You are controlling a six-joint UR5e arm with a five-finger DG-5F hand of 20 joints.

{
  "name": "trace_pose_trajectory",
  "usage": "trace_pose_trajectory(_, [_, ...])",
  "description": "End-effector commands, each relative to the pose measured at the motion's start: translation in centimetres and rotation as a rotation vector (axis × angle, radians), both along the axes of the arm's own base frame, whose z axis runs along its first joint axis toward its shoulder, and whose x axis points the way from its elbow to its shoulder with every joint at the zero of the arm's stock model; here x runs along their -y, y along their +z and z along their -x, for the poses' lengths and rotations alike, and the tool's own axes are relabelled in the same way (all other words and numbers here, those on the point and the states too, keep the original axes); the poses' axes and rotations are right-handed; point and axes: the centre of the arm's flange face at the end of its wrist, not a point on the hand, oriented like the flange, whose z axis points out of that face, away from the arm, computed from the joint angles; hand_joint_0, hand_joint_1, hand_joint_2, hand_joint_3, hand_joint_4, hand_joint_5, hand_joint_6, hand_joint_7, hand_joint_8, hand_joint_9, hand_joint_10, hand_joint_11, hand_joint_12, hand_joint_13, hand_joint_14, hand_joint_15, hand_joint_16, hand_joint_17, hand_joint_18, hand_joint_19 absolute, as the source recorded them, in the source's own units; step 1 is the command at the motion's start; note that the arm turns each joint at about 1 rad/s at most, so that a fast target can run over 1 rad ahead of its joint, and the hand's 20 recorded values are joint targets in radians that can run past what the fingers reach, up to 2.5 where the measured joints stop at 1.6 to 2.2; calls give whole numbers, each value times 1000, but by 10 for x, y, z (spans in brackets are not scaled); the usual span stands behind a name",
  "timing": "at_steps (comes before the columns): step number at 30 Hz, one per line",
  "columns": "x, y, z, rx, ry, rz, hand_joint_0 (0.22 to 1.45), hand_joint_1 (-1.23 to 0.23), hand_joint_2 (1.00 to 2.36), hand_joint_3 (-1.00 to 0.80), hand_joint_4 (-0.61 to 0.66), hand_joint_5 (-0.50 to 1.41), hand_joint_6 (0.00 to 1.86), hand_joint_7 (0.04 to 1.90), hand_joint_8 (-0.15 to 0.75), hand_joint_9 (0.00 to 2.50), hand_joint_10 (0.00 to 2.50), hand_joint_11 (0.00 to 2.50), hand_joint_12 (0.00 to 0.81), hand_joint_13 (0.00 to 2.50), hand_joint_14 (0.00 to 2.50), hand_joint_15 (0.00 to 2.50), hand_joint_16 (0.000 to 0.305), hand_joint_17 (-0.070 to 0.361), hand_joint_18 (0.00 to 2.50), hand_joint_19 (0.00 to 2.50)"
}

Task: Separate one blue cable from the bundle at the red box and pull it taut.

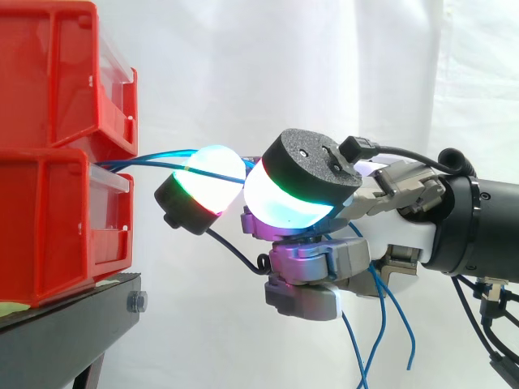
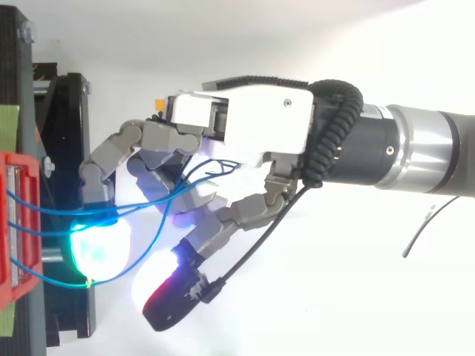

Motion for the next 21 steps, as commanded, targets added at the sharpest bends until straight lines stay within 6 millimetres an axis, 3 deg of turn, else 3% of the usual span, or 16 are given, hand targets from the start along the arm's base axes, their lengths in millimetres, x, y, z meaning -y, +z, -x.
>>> trace_pose_trajectory(1, [0,0,0,1,0,-2,720,-997,1000,-500,36,-193,978,854,229,673,2500,1300,361,1203,703,1644,45,102,1153,1212])
trace_pose_trajectory(5, [-1,0,0,-1,2,-3,588,-945,1000,-500,50,-191,969,843,239,678,2500,1281,369,1193,625,1627,47,105,1104,1222])
trace_pose_trajectory(9, [-1,1,-1,6,2,-4,584,-943,1000,-500,61,-180,946,848,244,697,2500,1213,368,1208,447,1661,47,105,1086,1224])
trace_pose_trajectory(16, [-1,0,0,2,2,-3,568,-830,1000,-500,67,-155,905,844,242,786,2500,1134,372,1237,369,1650,47,105,1082,1217])
trace_pose_trajectory(21, [-1,0,0,2,1,0,562,-798,1000,-500,84,-140,868,885,250,889,2500,1209,383,1273,97,1715,47,105,1054,1222])
